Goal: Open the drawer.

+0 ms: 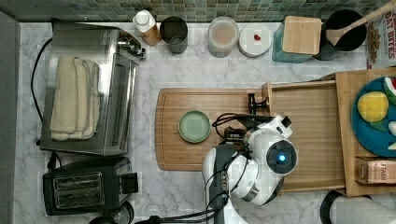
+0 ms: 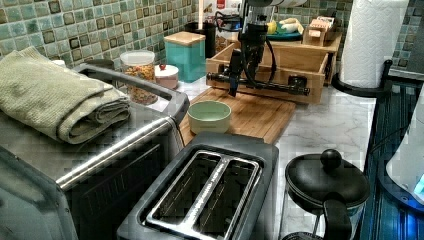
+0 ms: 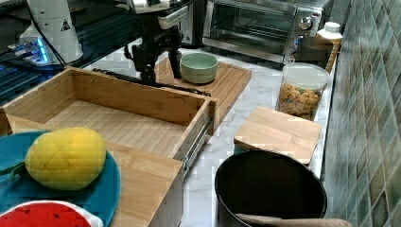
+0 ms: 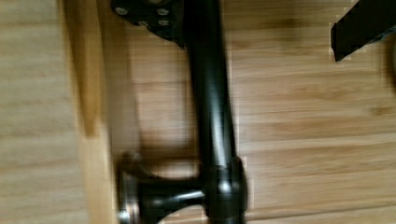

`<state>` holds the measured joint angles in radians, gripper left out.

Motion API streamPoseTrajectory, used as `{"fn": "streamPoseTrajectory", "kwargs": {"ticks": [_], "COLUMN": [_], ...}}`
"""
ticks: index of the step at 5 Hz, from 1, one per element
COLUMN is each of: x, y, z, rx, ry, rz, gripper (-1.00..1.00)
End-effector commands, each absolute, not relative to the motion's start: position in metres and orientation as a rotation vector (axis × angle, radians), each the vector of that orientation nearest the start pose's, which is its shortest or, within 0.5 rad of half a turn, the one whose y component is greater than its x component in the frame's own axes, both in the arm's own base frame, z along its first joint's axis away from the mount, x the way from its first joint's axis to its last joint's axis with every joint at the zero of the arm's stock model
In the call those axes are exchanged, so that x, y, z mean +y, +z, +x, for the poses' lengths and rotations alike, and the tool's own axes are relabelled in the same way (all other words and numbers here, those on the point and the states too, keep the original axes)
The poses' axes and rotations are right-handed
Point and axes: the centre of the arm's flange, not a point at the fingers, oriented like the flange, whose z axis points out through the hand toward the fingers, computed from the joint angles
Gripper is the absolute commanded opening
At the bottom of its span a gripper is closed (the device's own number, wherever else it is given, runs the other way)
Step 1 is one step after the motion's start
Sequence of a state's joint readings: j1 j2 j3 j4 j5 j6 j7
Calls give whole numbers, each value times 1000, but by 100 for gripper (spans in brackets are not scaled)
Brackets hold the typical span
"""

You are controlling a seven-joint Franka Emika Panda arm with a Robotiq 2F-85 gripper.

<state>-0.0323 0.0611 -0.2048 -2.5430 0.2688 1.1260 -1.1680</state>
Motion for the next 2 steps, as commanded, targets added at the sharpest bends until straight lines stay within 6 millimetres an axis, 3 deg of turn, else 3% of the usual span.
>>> {"fn": "streamPoseTrajectory", "kwargs": {"ticks": [1, 2], "x": [22, 22], "y": [250, 250], "z": [429, 430], "rx": [-144, -144], "ry": [-13, -13], "rz": [-3067, -3067], "gripper": [100, 100]}}
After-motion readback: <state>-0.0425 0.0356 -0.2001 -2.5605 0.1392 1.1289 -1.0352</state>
